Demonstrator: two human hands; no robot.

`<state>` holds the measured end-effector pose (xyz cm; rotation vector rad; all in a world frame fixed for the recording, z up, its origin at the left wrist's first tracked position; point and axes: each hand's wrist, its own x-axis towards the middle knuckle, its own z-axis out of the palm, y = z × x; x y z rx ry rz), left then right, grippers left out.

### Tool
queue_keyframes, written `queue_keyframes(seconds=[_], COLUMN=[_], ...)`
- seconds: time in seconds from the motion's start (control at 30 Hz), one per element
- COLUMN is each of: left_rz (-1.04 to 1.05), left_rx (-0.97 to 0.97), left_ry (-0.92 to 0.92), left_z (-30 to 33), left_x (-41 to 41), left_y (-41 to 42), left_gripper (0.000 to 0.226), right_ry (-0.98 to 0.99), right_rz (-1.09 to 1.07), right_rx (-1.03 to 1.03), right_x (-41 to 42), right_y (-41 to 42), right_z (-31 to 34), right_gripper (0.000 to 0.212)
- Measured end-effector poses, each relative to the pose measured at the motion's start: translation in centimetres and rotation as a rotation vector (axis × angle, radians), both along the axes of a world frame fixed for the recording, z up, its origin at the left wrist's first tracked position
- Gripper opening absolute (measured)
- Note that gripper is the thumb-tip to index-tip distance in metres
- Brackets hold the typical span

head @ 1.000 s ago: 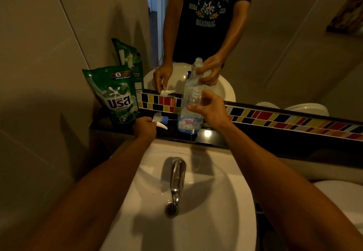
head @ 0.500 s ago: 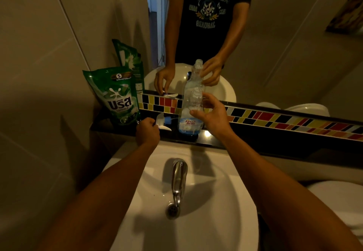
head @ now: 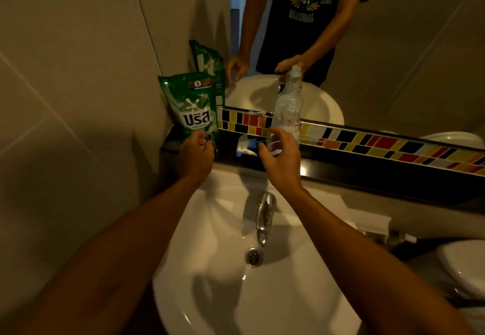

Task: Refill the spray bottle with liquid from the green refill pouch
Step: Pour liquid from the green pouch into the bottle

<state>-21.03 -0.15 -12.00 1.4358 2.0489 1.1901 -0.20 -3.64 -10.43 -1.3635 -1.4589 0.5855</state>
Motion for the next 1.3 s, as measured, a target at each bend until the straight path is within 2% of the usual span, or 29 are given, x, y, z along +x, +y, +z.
queue_keyframes(seconds=[0.13,0.27,0.37,0.53,0.67,0.97,1.07,1.2,1.3], left_rz=[0.002,-0.086,-0.077,-0.057,-0.097,-0.109,-0.126,-0.154,-0.206], left_rx=[0.039,0.095,0.129,0.085,0.054,0.113,0.178,0.224,0.211], left_ry=[-0.012,-0.148,-0.182,-0.255,-0.355,-0.375,-0.412,-0.38,-0.345], left_z=[1.8,4.0,5.5,5.3,3.6,1.5,1.5,3.1,5.0], left_x=[-3.5,-5.9,-6.9,-8.3,-8.5,-8.7,-8.3,-7.4,-7.0], left_y=[-0.5,0.2,1.2,4.5,5.8,7.1,7.1,6.7,6.2], left_gripper=[0.033,0.054,0.064,0.069,0.06,0.007,0.005,0.016,0.008], right_ry=[0.005,-0.008,0.005,0.078,0.087,0.263,0.284,0.312,0.362], right_rz=[0.091,0.179,0.235,0.316,0.266,0.154,0.109,0.089,0.087], right_rx=[-0.08,-0.15,-0.181,-0.253,-0.295,-0.294,-0.288,-0.269,-0.238], right_x=[-3.5,-6.4,-8.3,-10.8,-12.0,-13.9,-14.2,-14.1,-13.4], right_y=[1.3,3.4,5.3,9.5,12.1,14.2,14.7,13.9,12.6], right_z=[-0.1,0.5,1.5,2.1,1.7,-0.7,-1.5,-1.1,-0.4], right_gripper=[0.051,0.061,0.06,0.058,0.049,0.029,0.027,0.024,0.024])
